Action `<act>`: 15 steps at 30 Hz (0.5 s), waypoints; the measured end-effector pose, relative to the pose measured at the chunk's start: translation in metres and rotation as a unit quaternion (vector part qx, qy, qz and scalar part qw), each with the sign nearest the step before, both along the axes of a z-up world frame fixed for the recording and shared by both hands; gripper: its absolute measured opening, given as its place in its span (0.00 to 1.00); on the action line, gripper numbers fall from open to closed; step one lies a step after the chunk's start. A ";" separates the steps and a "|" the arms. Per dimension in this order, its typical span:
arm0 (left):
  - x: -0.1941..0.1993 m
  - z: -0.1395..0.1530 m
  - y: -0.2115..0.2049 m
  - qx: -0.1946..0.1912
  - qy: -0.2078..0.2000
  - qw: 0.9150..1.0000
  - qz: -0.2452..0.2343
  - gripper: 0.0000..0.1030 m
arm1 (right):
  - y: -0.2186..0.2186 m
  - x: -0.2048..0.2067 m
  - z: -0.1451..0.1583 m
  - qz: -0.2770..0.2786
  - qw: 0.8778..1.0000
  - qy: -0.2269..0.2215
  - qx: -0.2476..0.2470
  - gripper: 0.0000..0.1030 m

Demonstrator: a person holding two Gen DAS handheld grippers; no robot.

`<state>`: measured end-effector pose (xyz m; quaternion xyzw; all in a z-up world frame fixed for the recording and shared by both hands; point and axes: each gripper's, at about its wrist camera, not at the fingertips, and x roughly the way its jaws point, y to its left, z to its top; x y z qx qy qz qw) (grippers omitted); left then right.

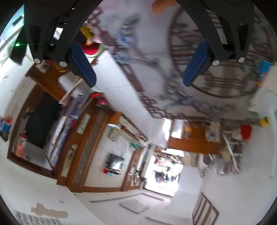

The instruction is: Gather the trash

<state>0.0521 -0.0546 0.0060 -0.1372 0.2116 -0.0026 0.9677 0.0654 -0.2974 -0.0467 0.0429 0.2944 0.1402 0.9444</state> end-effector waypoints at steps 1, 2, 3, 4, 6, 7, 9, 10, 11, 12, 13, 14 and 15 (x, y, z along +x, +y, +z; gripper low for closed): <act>-0.004 0.003 0.005 0.013 -0.001 1.000 0.010 0.95 | 0.007 -0.003 0.001 0.006 1.000 -0.008 0.000 0.93; -0.008 0.006 0.011 0.028 -0.004 0.999 0.022 0.95 | 0.017 -0.009 0.003 0.017 1.000 -0.022 0.004 0.93; -0.013 0.009 0.017 0.035 -0.009 0.999 0.031 0.95 | 0.025 -0.015 0.004 0.025 0.999 -0.035 0.007 0.93; -0.019 0.012 0.024 0.042 -0.016 0.998 0.042 0.95 | 0.031 -0.019 0.005 0.026 0.999 -0.041 0.006 0.93; -0.027 0.015 0.033 0.043 -0.025 0.997 0.051 0.95 | 0.047 -0.025 0.005 0.030 0.998 -0.045 -0.004 0.93; -0.032 0.016 0.038 0.042 -0.032 0.997 0.054 0.95 | 0.051 -0.027 0.005 0.032 0.998 -0.046 -0.007 0.93; -0.038 0.018 0.043 0.042 -0.042 0.997 0.050 0.95 | 0.060 -0.031 0.005 0.031 0.998 -0.050 -0.008 0.93; -0.040 0.019 0.046 0.042 -0.046 0.997 0.044 0.95 | 0.061 -0.034 0.005 0.030 0.998 -0.050 -0.006 0.93; -0.042 0.019 0.048 0.041 -0.046 0.997 0.038 0.95 | 0.064 -0.036 0.005 0.028 0.998 -0.049 -0.003 0.93; -0.042 0.019 0.050 0.039 -0.043 0.998 0.035 0.95 | 0.066 -0.037 0.006 0.026 0.998 -0.049 0.001 0.93; -0.043 0.018 0.052 0.037 -0.039 0.998 0.036 0.95 | 0.067 -0.039 0.006 0.023 0.999 -0.049 0.003 0.93; -0.043 0.017 0.054 0.034 -0.034 0.998 0.037 0.95 | 0.068 -0.040 0.006 0.020 0.999 -0.050 0.005 0.93; -0.044 0.016 0.056 0.031 -0.032 0.998 0.036 0.95 | 0.069 -0.042 0.006 0.018 0.999 -0.050 0.007 0.93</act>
